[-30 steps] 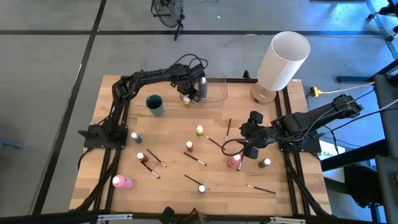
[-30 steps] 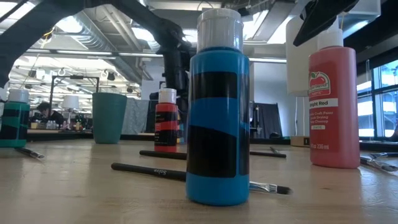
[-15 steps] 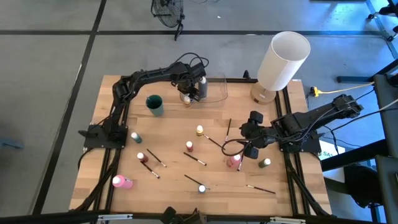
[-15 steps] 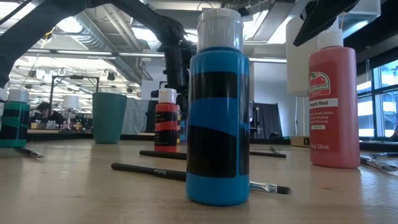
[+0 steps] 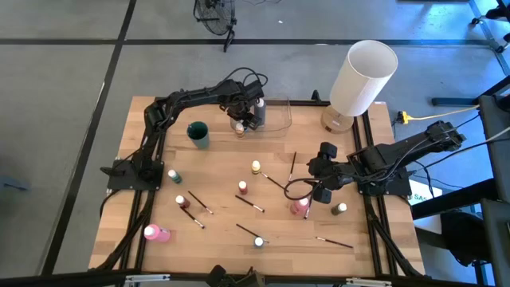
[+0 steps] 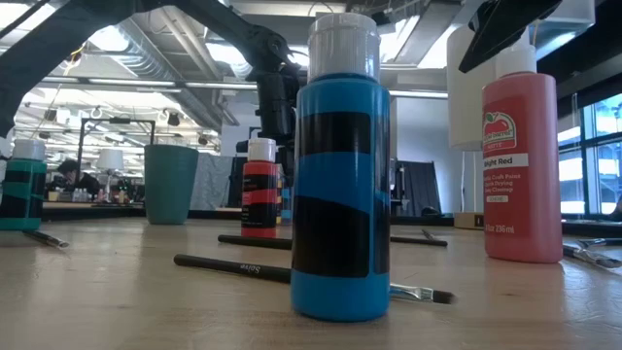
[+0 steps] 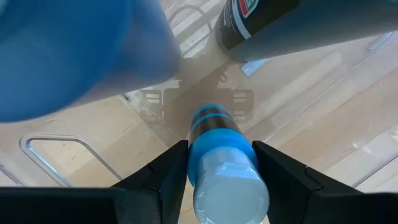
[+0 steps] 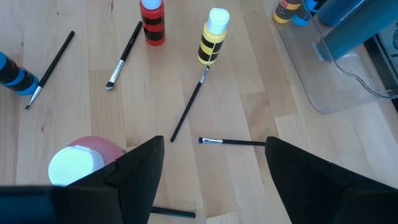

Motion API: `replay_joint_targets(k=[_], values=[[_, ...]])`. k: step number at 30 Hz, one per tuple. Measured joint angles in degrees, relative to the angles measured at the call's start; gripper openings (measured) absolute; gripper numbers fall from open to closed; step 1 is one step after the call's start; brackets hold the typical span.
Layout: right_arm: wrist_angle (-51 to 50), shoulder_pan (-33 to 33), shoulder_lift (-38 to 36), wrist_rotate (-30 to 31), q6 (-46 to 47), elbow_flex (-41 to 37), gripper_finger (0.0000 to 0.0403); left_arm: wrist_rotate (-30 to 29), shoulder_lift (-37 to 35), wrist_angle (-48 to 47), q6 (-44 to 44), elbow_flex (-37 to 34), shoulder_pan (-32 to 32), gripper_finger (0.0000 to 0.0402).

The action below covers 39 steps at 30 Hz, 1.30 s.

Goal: Pick & Place Paint Supplies
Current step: Put the blue paint bottle into the transparent bin

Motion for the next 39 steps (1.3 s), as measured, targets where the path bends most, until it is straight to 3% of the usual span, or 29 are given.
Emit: replay_joint_targets(k=[7, 24, 39], values=[[0.1, 0.0, 0.0, 0.0, 0.0, 0.0, 0.0284, -2.7, -0.1, 0.4, 4.8, -1.1, -0.4, 0.0172], [-0.2, 0.0, 0.0, -0.1, 0.1, 0.0, 0.0284, -0.7, -0.1, 2.0, 9.5, -1.2, -0.7, 0.0173], [-0.8, 0.0, 0.0, -0.6, 0.2, 0.0, 0.0284, -0.4, -0.1, 2.2, 7.1, -1.2, -0.7, 0.0183]])
